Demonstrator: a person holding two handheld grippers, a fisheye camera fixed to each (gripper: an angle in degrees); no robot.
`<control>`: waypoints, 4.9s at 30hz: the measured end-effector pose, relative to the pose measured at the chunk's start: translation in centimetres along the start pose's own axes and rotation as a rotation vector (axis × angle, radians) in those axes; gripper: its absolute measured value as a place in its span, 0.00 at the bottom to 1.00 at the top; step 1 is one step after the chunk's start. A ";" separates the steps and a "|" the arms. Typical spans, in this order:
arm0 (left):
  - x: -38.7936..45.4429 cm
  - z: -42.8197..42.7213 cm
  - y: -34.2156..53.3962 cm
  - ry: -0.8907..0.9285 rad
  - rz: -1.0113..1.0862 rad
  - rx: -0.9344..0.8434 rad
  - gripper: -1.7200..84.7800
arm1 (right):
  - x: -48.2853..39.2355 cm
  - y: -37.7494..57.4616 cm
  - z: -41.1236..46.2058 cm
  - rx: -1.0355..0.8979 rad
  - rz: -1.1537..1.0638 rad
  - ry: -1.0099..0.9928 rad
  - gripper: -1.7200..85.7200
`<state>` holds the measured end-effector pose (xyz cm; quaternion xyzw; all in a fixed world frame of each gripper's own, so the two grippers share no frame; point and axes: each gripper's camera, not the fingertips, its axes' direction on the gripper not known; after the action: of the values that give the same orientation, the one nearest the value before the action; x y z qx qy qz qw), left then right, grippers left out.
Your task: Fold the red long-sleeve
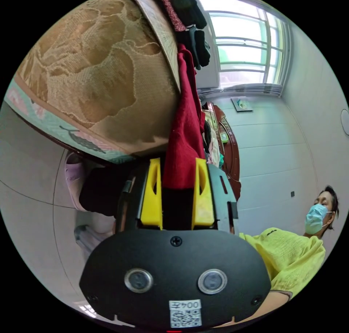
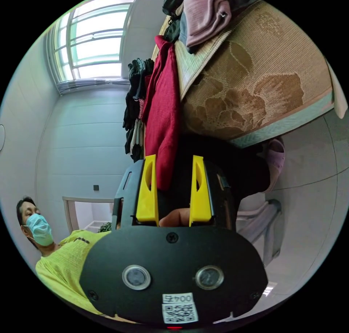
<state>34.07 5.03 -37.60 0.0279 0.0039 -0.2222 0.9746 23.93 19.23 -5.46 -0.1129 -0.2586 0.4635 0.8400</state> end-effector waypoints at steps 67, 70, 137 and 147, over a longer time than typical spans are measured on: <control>26.9 -2.2 1.5 0.293 -0.037 0.079 0.06 | -23.3 -4.2 -12.0 0.258 -0.183 -0.311 0.01; 26.5 1.8 -5.3 0.252 -0.087 0.110 0.06 | -24.4 -10.5 -9.5 0.281 -0.150 -0.281 0.01; 3.7 49.4 11.2 -1.011 1.098 -0.266 0.09 | -20.2 -5.0 24.5 -0.046 -0.804 1.041 0.18; 5.1 45.9 8.1 -0.997 1.062 -0.250 0.04 | -22.3 -7.9 23.6 -0.149 -0.884 1.014 0.06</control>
<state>41.98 7.54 8.54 -0.1893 -0.4281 0.2954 0.8329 7.15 -4.91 10.41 -0.2574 0.1145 -0.0532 0.9580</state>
